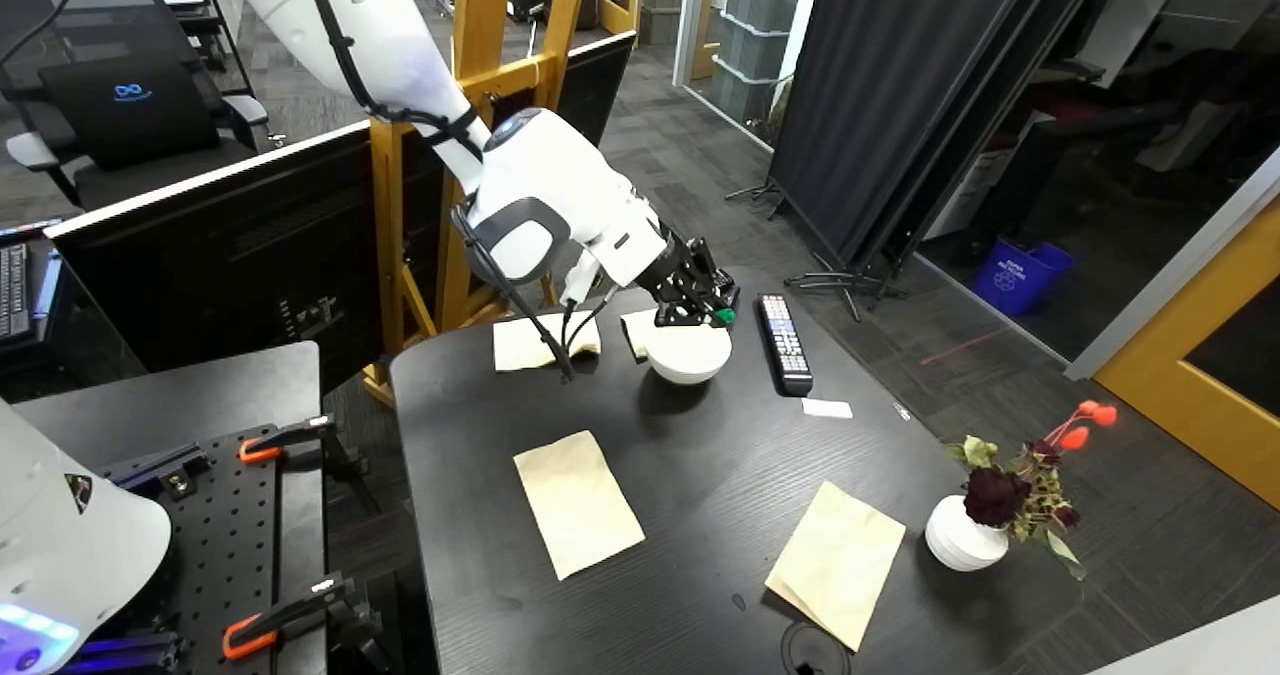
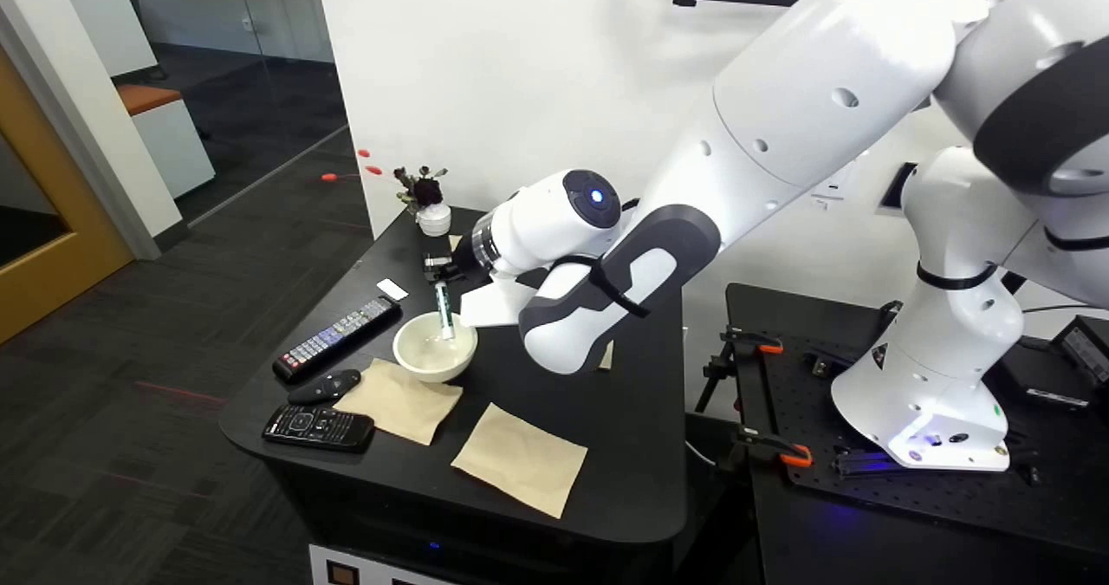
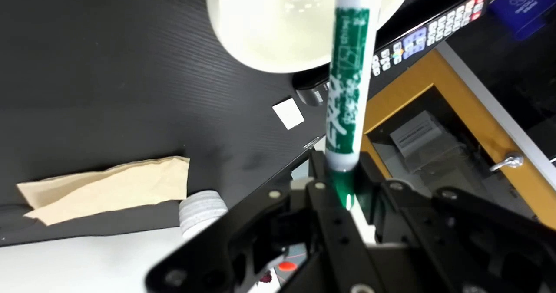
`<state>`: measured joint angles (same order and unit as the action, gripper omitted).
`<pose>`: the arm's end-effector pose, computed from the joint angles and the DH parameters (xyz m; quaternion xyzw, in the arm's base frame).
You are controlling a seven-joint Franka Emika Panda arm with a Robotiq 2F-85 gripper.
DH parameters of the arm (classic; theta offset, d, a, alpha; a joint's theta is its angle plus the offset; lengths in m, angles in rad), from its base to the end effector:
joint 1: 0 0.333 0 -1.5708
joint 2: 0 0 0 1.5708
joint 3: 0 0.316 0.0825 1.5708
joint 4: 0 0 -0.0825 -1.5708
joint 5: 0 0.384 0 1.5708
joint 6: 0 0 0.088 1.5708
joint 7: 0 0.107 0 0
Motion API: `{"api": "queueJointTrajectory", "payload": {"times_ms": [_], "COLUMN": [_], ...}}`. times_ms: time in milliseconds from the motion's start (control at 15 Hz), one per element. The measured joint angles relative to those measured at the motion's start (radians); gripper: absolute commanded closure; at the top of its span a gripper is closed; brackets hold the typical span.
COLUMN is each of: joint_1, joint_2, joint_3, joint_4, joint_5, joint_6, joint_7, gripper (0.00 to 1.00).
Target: Put the green marker inside the white bowl
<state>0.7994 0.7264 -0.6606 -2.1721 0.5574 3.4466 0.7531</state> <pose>0.5903 0.0412 0.2157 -0.8167 0.4097 -0.4059 0.0195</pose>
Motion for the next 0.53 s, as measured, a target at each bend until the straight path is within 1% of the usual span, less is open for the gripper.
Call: {"api": "queueJointTrajectory", "payload": {"times_ms": [133,200,333,533], "joint_1": [0.004,0.006,0.009,0.019], "joint_2": [0.046,0.066,0.099,0.128], "joint_3": [-0.013,-0.017,-0.023,-0.035], "joint_4": [0.023,0.035,0.055,0.077], "joint_5": [0.019,0.025,0.036,0.046], "joint_6": [-0.007,-0.011,-0.013,-0.016], "joint_7": [0.0,0.0,0.0,0.0], "gripper": [0.95,0.6,0.49,0.25]}}
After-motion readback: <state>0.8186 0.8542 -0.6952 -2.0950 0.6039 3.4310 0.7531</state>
